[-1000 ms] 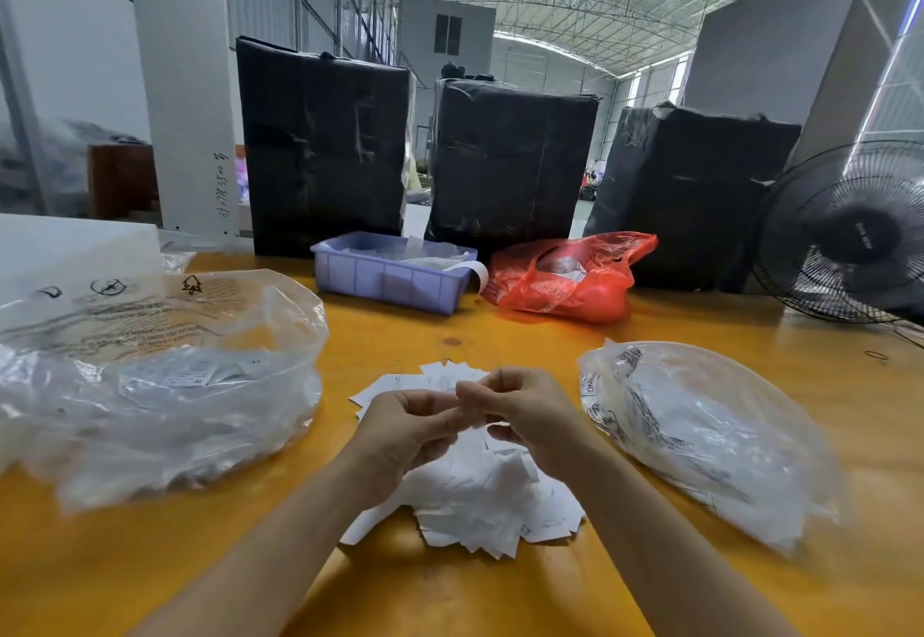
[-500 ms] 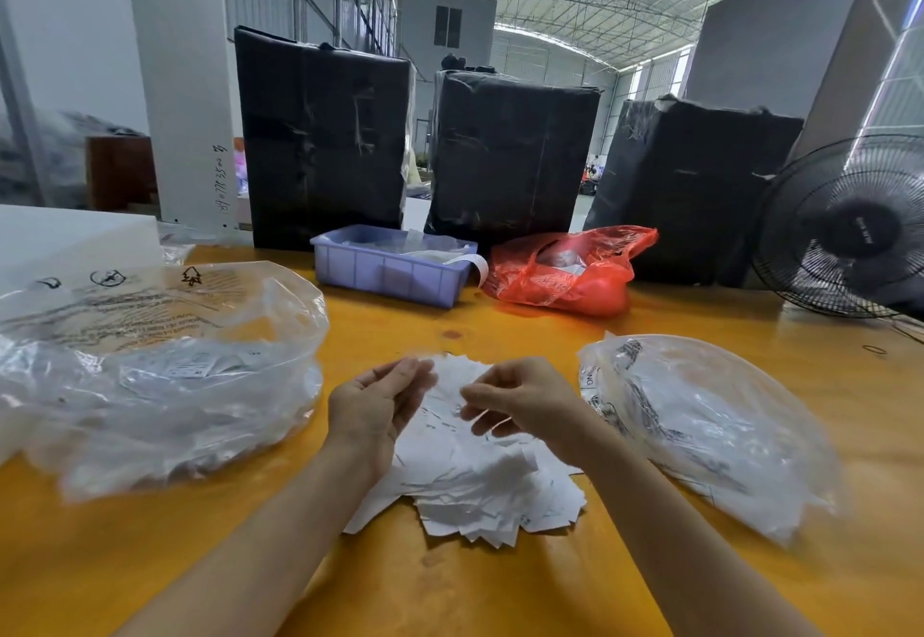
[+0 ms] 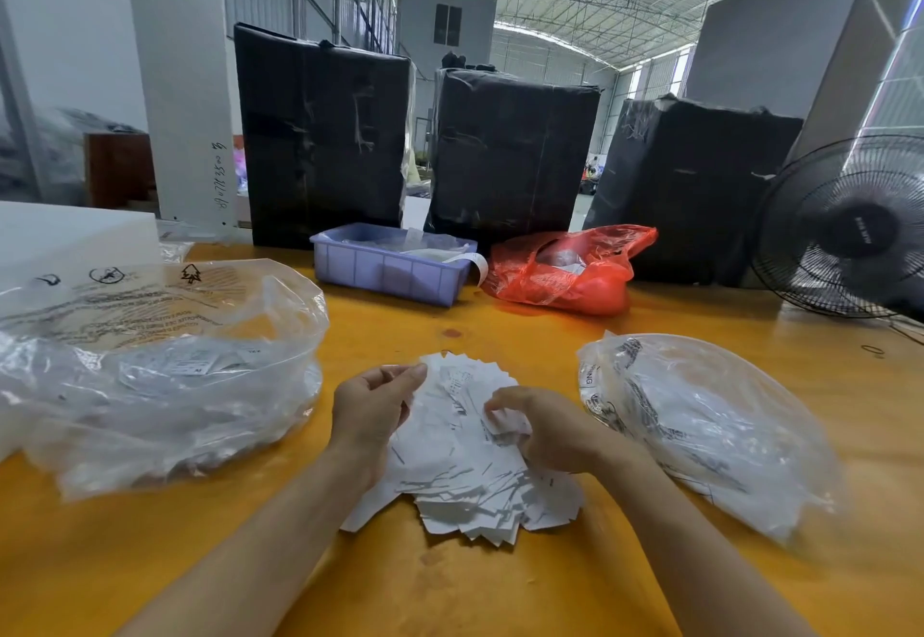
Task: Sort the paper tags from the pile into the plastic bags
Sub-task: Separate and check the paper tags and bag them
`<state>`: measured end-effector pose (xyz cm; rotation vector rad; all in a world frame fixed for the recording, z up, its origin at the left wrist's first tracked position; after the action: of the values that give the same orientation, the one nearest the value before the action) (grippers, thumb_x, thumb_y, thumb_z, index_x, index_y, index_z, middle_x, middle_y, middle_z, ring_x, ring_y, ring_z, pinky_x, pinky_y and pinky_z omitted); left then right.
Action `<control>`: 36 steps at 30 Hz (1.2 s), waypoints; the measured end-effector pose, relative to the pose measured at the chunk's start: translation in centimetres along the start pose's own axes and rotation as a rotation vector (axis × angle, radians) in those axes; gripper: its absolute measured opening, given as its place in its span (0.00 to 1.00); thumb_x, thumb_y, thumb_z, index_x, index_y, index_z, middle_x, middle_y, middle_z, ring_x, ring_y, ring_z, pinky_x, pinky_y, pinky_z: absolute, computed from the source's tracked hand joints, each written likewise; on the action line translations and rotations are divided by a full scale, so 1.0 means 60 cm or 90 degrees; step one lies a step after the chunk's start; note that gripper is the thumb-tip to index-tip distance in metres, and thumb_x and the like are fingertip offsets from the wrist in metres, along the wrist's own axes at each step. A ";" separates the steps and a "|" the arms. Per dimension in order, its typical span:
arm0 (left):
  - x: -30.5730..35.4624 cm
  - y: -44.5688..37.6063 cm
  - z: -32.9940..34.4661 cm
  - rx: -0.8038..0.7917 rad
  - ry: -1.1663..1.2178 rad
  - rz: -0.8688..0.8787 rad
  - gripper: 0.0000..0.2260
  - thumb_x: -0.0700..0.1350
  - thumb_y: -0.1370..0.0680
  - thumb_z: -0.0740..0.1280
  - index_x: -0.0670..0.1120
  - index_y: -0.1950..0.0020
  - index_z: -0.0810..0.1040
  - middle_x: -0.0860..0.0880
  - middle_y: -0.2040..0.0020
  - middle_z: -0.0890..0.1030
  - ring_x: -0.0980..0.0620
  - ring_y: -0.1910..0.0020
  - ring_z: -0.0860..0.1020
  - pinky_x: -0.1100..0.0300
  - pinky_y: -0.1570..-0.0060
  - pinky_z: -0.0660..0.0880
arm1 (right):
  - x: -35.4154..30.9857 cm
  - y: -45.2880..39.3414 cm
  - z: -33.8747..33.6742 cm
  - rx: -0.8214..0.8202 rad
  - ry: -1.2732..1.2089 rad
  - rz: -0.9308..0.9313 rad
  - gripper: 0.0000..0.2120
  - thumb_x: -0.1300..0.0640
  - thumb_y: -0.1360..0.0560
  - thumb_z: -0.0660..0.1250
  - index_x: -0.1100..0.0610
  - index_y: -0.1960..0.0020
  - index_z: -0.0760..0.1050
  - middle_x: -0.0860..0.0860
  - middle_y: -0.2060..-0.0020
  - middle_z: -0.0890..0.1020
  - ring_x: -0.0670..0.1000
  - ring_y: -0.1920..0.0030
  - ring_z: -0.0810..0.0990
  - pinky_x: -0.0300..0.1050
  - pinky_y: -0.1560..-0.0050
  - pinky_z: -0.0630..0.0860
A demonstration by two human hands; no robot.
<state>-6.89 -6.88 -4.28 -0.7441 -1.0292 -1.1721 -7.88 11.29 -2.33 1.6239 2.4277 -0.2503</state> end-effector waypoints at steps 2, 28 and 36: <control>-0.001 0.002 0.002 -0.012 -0.001 -0.006 0.04 0.36 0.29 0.73 0.40 0.59 0.78 0.44 0.64 0.80 0.50 0.64 0.79 0.60 0.60 0.76 | -0.002 0.000 -0.006 0.057 0.005 -0.026 0.13 0.61 0.23 0.63 0.54 0.40 0.77 0.49 0.37 0.77 0.50 0.37 0.74 0.43 0.37 0.70; -0.009 0.027 0.033 -0.153 -0.087 -0.054 0.02 0.37 0.30 0.72 0.39 0.59 0.82 0.47 0.64 0.85 0.56 0.70 0.80 0.69 0.71 0.75 | 0.011 0.009 -0.055 0.259 -0.898 0.101 0.09 0.68 0.29 0.70 0.66 0.48 0.78 0.61 0.58 0.83 0.51 0.64 0.84 0.39 0.63 0.80; -0.010 0.033 0.041 -0.189 -0.079 -0.063 0.05 0.38 0.30 0.73 0.38 0.56 0.82 0.45 0.62 0.85 0.54 0.67 0.80 0.68 0.67 0.77 | -0.020 0.007 -0.062 0.235 -0.877 0.014 0.05 0.71 0.28 0.68 0.64 0.54 0.77 0.58 0.60 0.83 0.51 0.61 0.85 0.39 0.63 0.80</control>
<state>-5.62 -3.93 -3.85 -1.0196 -1.0148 -1.3960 -7.33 11.34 1.57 0.9373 1.2932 -1.3278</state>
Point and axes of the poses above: each hand's wrist, its own y-axis away from the middle knuckle, its own z-axis out of the palm, x = y × z, the point moved 7 cm from there along -y, towards the middle knuckle
